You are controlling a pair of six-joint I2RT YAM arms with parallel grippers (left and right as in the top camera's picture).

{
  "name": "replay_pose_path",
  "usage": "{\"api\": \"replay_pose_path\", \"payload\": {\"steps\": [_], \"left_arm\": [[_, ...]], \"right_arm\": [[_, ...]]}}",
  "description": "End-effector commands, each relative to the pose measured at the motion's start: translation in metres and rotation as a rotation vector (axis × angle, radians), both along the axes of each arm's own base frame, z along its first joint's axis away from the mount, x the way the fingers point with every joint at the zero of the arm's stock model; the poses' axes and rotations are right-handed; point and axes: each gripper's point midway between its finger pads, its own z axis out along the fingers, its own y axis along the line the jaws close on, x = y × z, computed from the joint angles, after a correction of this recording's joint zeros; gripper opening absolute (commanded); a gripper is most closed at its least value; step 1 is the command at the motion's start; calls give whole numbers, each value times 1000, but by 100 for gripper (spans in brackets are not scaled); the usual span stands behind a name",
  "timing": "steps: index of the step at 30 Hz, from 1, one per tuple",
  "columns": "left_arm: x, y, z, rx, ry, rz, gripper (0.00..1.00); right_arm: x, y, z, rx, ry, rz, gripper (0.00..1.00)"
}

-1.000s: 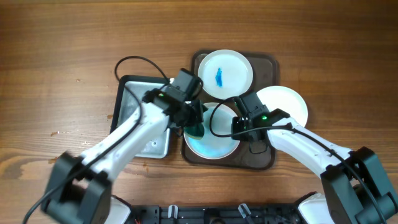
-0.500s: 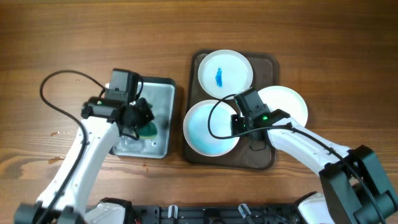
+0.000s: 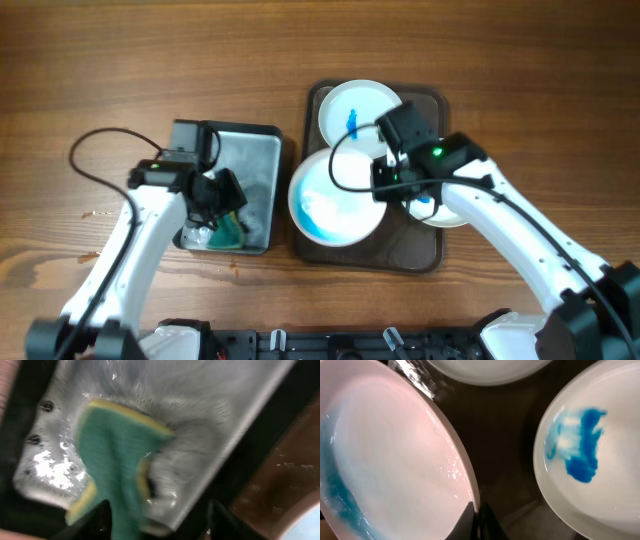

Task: Clean dirty plates on tray and stack at the side
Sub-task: 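Lift the cleaned plate with the right gripper over the basin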

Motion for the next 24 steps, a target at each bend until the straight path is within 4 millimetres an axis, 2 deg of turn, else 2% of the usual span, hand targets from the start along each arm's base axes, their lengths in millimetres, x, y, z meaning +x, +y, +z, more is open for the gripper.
{"api": "replay_pose_path", "payload": {"steps": [1, 6, 10, 13, 16, 18, 22, 24], "left_arm": [[12, 9, 56, -34, -146, 32, 67], [4, 28, 102, -30, -243, 99, 71], [-5, 35, 127, -23, -329, 112, 77], [-16, 35, 140, -22, -379, 113, 80], [-24, 35, 146, -18, -399, 114, 82], [-28, 36, 148, -16, -407, 115, 87], [-33, 40, 151, 11, -420, 127, 96], [-33, 45, 151, 36, -423, 138, 97]], "right_arm": [[14, 19, 39, 85, -70, 33, 4], [31, 51, 51, 170, -78, 76, 4], [43, 91, 45, 190, -96, 131, 4], [54, 119, 33, 120, -142, 132, 4], [62, 129, 26, 41, -219, 107, 4], [68, 129, 29, -27, -302, 66, 4], [71, 139, 52, -105, -470, 79, 4], [67, 145, 69, -146, -567, 98, 4]]}}
